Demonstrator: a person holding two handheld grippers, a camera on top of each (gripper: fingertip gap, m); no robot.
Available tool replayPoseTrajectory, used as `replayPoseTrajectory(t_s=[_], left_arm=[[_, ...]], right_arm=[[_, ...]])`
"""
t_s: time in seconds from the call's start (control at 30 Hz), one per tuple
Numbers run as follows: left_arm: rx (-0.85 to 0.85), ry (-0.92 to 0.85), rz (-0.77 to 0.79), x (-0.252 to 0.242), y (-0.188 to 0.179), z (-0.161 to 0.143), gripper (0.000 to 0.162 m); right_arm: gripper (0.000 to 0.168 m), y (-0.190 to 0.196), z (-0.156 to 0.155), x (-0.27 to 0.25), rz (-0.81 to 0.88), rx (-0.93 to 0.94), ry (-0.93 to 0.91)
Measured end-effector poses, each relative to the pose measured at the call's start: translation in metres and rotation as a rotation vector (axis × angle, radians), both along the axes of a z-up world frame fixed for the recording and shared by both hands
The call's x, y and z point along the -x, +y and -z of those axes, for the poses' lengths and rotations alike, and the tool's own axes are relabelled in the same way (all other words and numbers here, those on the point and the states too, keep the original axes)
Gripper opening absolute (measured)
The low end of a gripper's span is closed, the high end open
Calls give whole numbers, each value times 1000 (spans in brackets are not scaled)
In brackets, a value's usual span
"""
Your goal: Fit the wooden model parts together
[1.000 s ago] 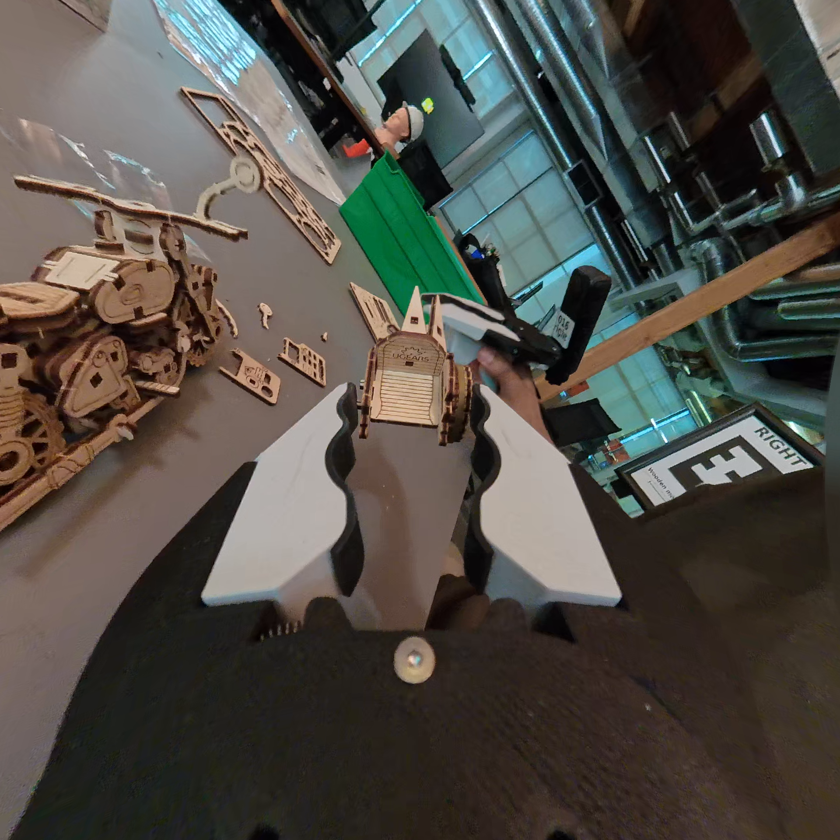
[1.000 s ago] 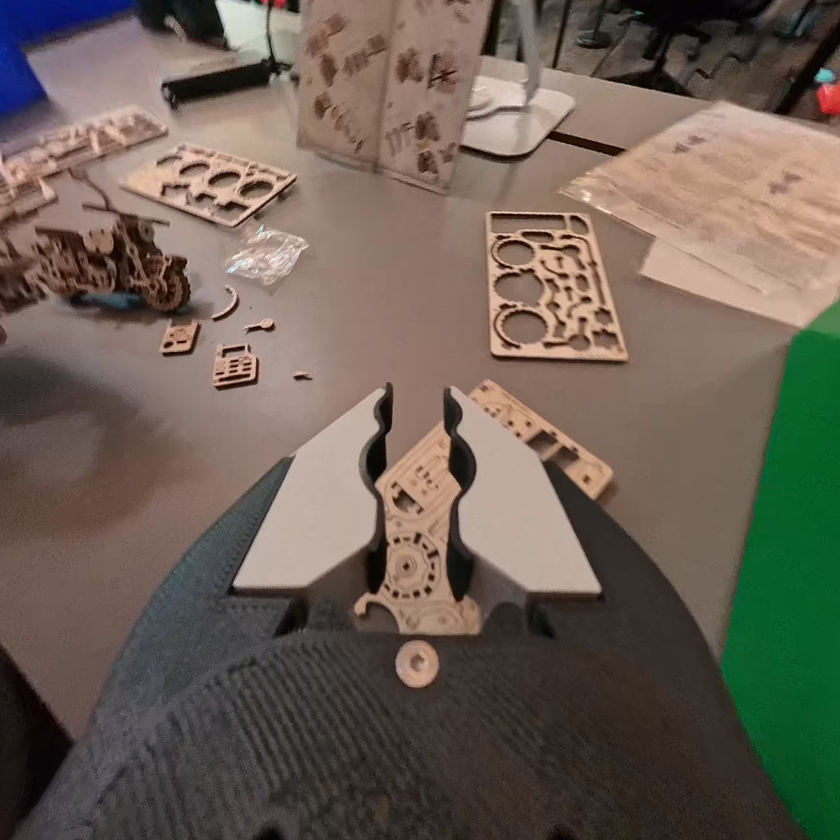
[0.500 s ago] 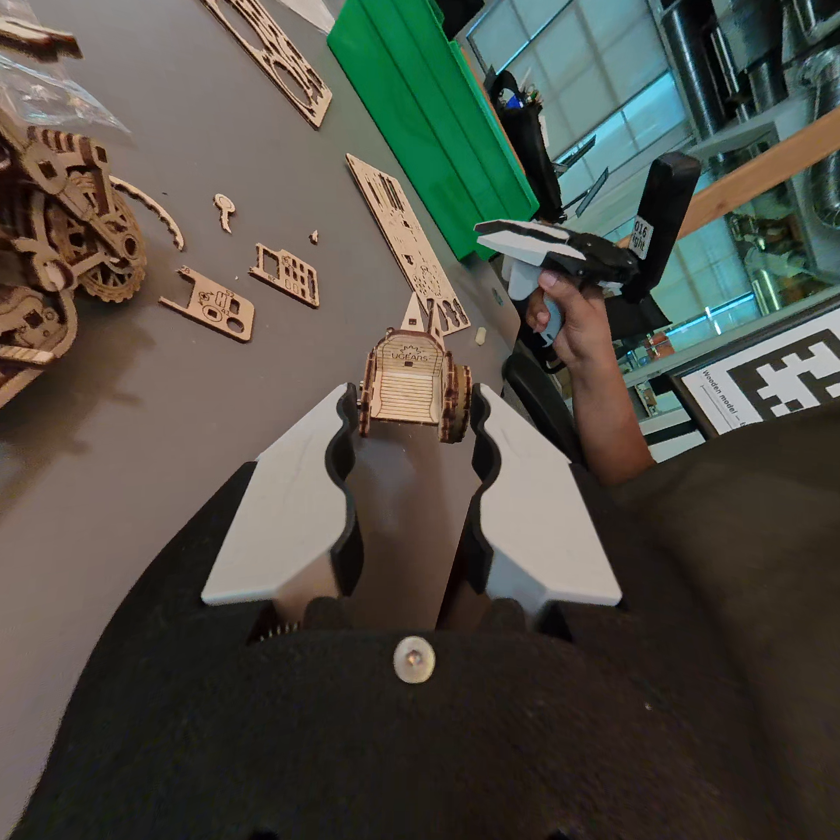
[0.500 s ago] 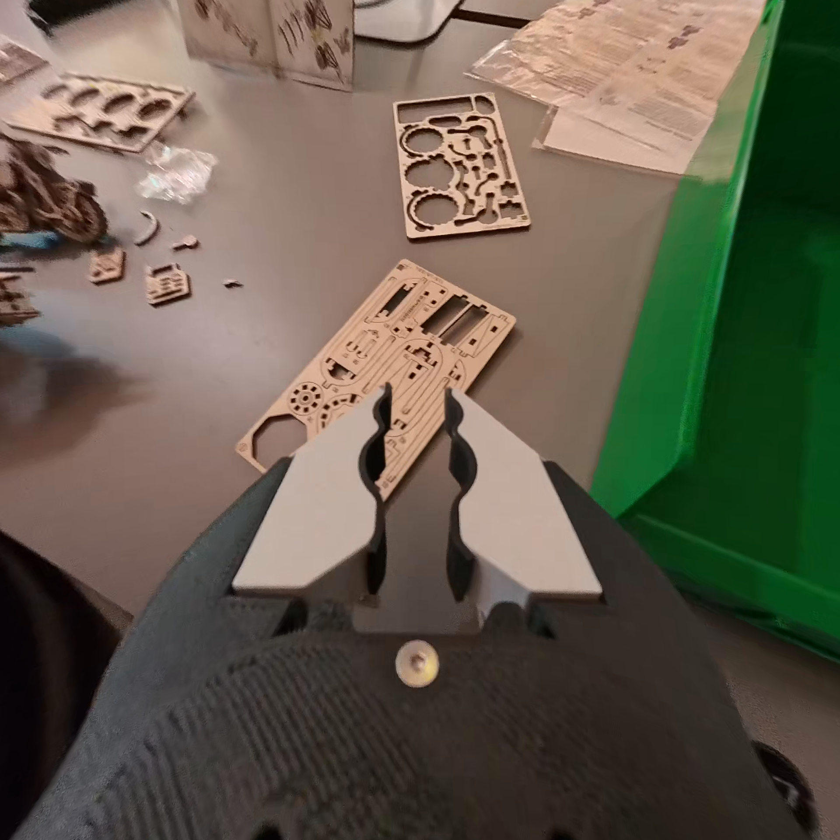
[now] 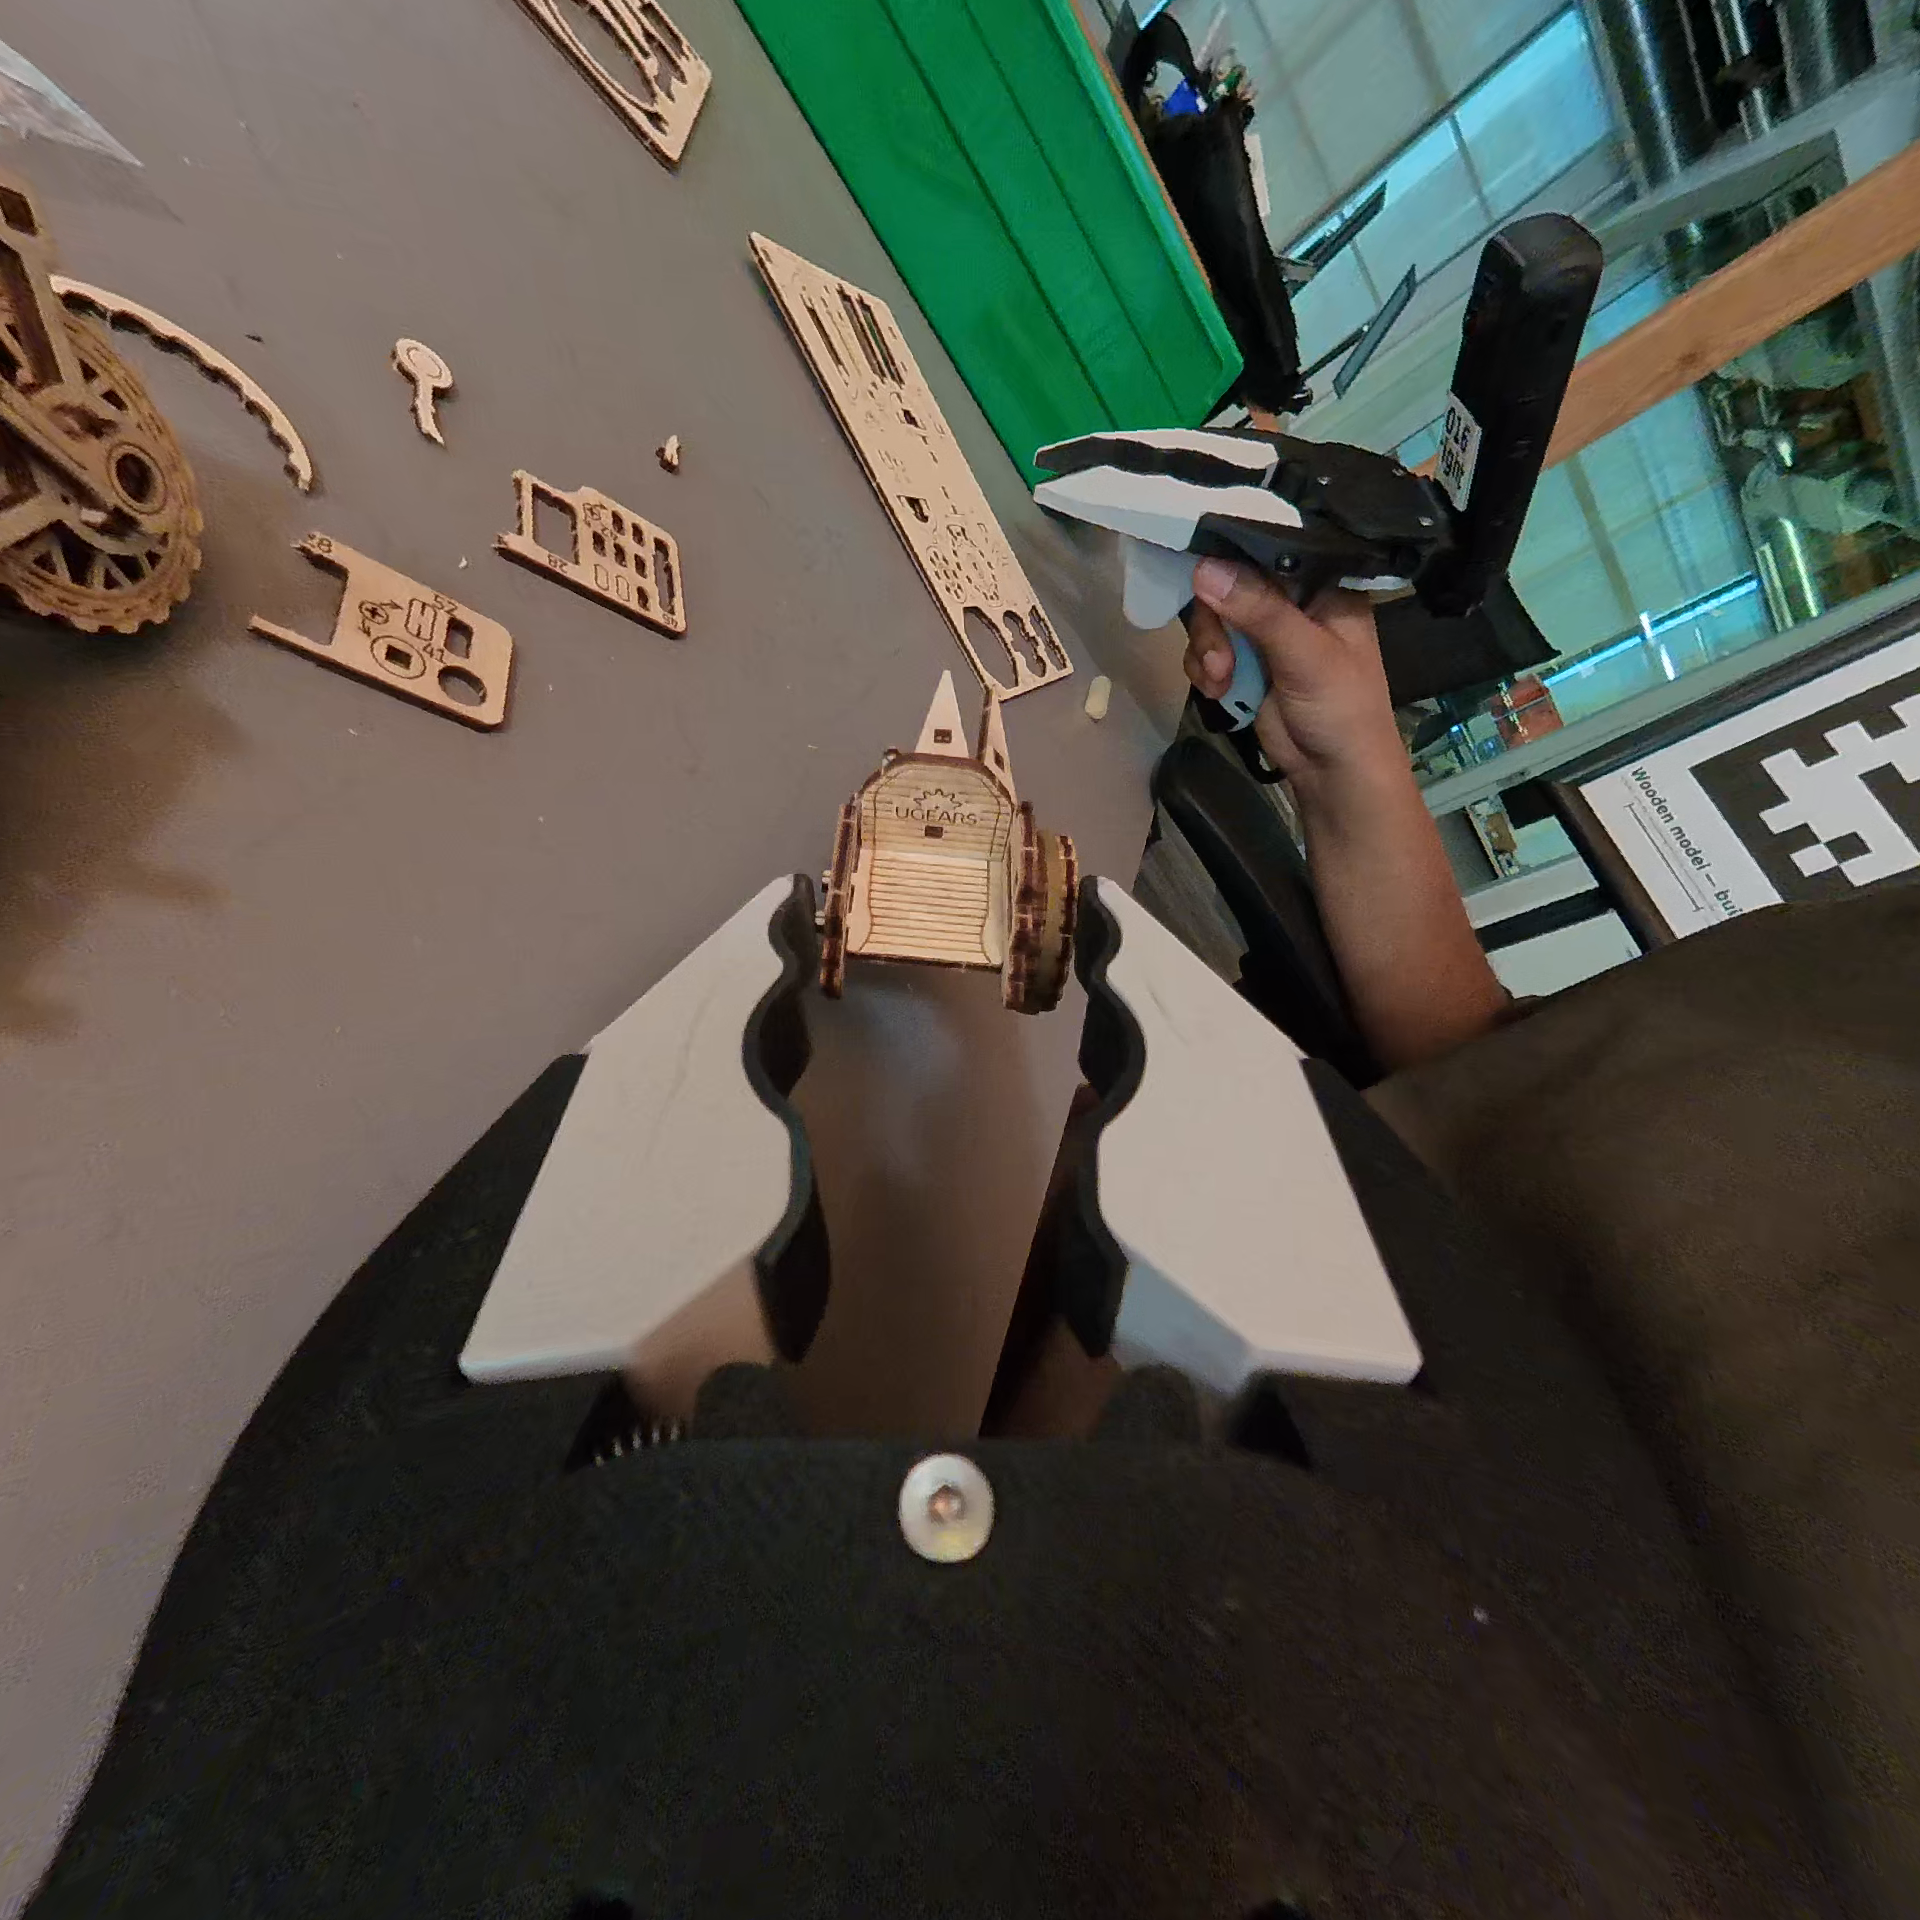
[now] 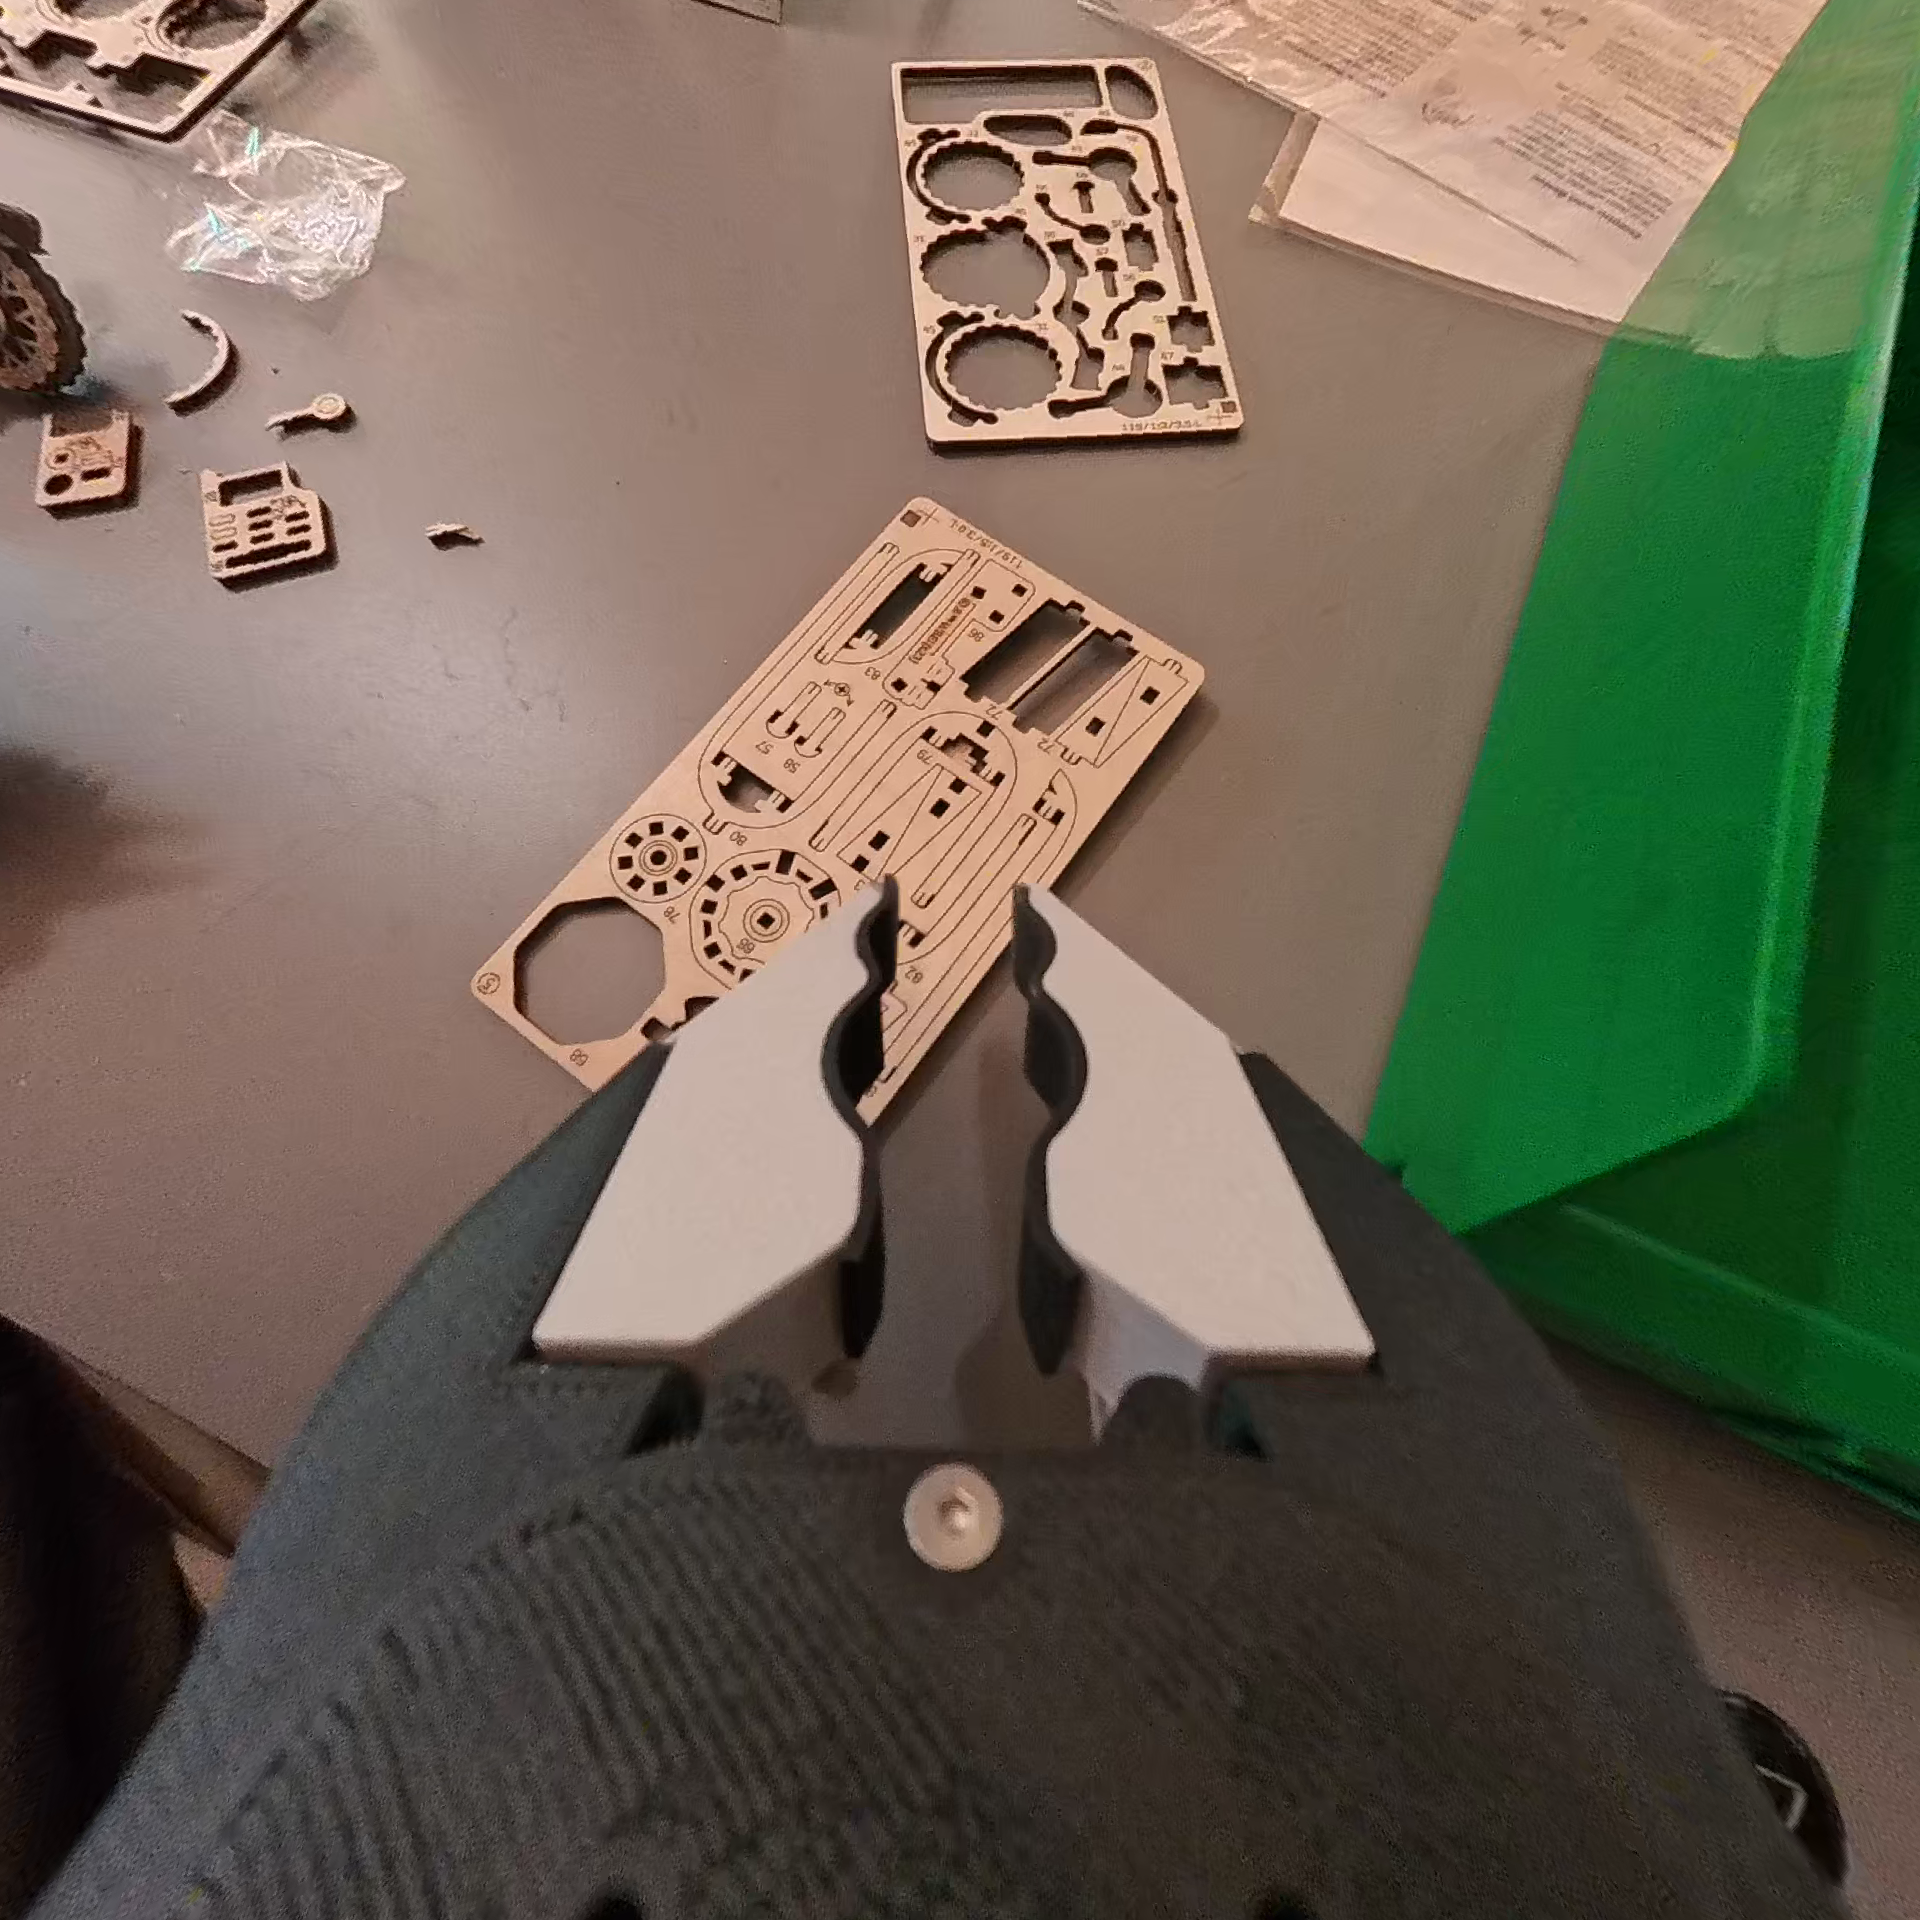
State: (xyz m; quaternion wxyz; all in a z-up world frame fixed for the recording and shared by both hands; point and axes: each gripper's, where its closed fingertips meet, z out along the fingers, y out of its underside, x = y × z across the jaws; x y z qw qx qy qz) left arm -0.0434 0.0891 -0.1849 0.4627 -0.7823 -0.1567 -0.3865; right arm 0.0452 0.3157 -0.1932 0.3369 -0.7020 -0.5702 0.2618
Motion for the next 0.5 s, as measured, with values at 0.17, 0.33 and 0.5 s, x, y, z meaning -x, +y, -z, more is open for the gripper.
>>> replayPoseTrajectory(t_s=[0.17, 0.33, 0.5], left_arm=[[14, 1, 5, -1, 0, 2, 49], [28, -1, 7, -1, 0, 4, 49], [34, 4, 2, 0, 1, 5, 48]], right_arm=[[21, 0, 5, 1, 7, 38, 8], [25, -1, 11, 3, 1, 36, -11], [35, 2, 19, 3, 19, 11, -58]])
